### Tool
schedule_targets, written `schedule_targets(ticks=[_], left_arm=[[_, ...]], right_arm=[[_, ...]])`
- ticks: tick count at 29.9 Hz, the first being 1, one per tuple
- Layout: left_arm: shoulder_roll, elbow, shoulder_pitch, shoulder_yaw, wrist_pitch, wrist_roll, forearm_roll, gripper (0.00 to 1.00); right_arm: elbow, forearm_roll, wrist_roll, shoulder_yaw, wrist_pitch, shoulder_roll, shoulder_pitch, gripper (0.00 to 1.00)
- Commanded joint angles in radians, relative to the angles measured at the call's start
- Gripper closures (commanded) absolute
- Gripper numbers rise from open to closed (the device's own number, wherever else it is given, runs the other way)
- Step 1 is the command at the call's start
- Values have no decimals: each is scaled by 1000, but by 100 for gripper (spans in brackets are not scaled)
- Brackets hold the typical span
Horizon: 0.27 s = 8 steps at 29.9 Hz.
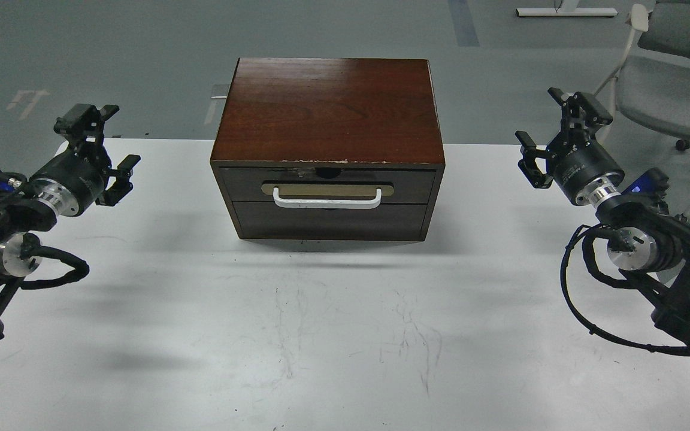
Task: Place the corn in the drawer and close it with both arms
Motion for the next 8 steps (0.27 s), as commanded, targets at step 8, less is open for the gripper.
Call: schedule_targets(ticks=[8], left_arm=[[-18,-13,1,1,-7,31,-2,2]], right_arm=[[46,18,-25,-8,-55,3,9,0]])
